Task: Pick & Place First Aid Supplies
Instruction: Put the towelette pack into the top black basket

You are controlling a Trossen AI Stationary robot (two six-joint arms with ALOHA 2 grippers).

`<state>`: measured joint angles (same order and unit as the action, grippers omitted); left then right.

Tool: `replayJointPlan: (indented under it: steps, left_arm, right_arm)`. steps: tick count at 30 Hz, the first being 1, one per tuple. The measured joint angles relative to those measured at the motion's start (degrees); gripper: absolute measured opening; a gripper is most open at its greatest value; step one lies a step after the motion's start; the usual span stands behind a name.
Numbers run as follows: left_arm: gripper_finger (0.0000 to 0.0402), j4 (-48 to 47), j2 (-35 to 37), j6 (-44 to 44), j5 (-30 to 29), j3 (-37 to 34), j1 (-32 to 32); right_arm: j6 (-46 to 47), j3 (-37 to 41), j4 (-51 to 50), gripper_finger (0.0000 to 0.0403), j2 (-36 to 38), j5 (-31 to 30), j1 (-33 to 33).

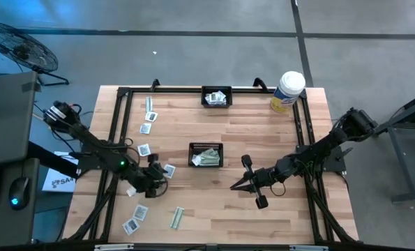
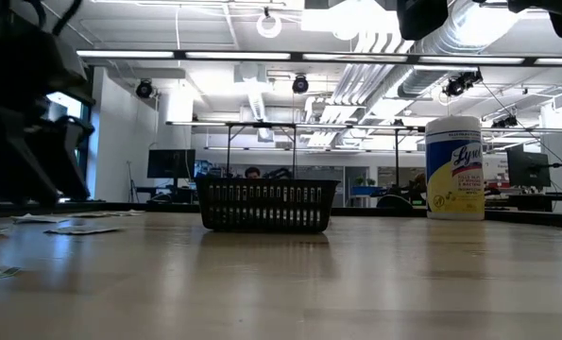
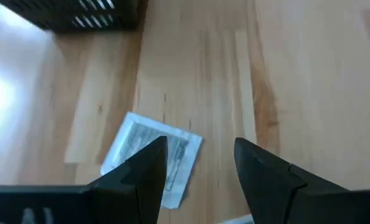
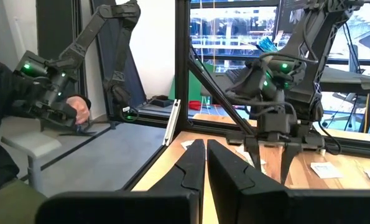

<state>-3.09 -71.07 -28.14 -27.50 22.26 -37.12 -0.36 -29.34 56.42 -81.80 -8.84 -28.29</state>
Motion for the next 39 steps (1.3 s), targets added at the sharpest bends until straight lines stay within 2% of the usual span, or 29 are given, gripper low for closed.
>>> replayJointPlan:
  steps: [5, 10, 16, 23, 27, 34, 39]
  left_arm:
    - [0.0172, 0.2, -2.8, 0.9, 1.9, 0.0, 3.3]
    - [0.0126, 2.6, -4.9, 1.0, 5.1, 0.0, 4.3]
    - [0.0068, 3.8, -8.5, 0.5, 3.2, 0.3, 4.5]
    - [0.0038, 7.4, -13.8, -1.1, 1.3, 0.3, 4.8]
    - [0.0007, 8.2, -15.7, -3.8, 0.7, 0.4, 4.8]
    - [0.0002, 6.4, -13.2, -5.2, 1.8, 2.0, 4.9]
    - [0.0001, -3.9, -6.1, -1.5, 1.8, 8.3, 6.0]
  right_arm:
    - [-0.1, 0.0, 0.0, 0.0012, 0.0, 0.0, 0.0]
    - [-0.1, 0.0, -0.2, 0.0012, 0.0, 0.0, 0.0]
    - [-0.1, 0.0, -0.7, 0.0012, 0.0, 0.0, 0.0]
    - [-0.1, 0.0, -0.9, 0.0012, 0.0, 0.3, 0.0]
    - [-0.1, 0.0, -0.9, 0.0012, 0.0, 0.4, 0.0]
    - [0.6, 0.0, -0.9, 0.0012, 0.0, 0.4, 0.0]
    - [1.8, 0.0, -1.4, 0.0012, 0.0, 0.3, -0.1]
